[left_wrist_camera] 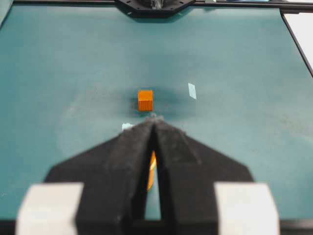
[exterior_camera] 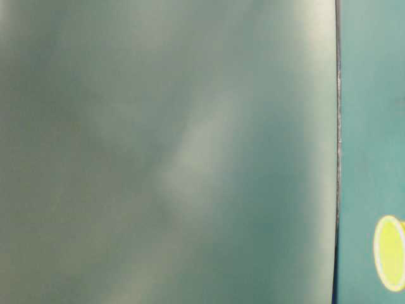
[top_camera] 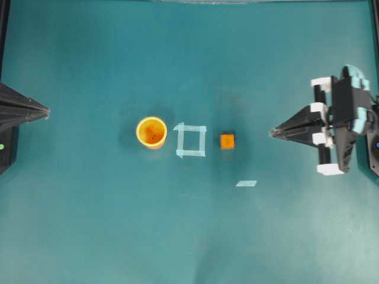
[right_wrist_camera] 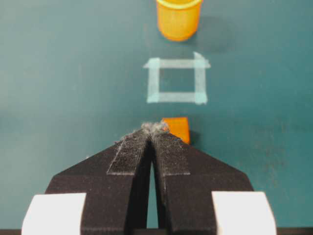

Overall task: Move the block to the left with right arm.
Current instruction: 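Move the open right gripper left over the orange cube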

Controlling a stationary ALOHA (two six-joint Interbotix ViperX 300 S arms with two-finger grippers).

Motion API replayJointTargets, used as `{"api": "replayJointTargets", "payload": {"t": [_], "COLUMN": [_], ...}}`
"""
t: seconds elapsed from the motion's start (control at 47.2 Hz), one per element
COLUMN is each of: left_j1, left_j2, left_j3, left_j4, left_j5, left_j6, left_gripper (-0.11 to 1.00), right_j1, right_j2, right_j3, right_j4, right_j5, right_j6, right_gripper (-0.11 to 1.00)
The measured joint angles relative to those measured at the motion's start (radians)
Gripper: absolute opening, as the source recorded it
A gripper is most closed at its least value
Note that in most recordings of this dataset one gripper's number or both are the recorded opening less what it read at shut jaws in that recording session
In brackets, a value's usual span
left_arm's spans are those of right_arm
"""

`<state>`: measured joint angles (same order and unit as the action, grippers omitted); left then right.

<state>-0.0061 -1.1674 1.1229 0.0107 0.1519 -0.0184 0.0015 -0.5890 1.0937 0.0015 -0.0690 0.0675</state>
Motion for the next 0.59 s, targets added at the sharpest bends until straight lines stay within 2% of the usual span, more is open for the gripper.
{"api": "replayJointTargets", "payload": {"t": [0.127,0.169,0.296,0.36,0.593], "left_j1": [0.002,0.000,0.000,0.000,0.000], "left_j2": [0.000,-0.002,-0.002,-0.002,-0.002], "left_j3": [0.002,0.000,0.000,0.000,0.000], "left_j4": [-0.002,0.000,0.000,-0.002,-0.002], "left_j5": [0.000,0.000,-0.002,-0.002,0.000], "left_j6": [-0.002,-0.002,-0.002,-0.002,-0.002], "left_gripper": [0.00,0.00,0.00,0.00,0.00], "right_j1": [0.000,0.000,0.000,0.000,-0.003], "right_j2": [0.064,0.089,0.161,0.206,0.391], "right_j3": [-0.048,-0.063,-0.103,-0.129,-0.255], "right_j4": [0.000,0.000,0.000,0.000,-0.017], "right_j5": [0.000,0.002,0.031,0.066,0.202], "right_j6": [0.005,0.005,0.006,0.006,0.003], "right_gripper": [0.02,0.11,0.49,0.61,0.61]}}
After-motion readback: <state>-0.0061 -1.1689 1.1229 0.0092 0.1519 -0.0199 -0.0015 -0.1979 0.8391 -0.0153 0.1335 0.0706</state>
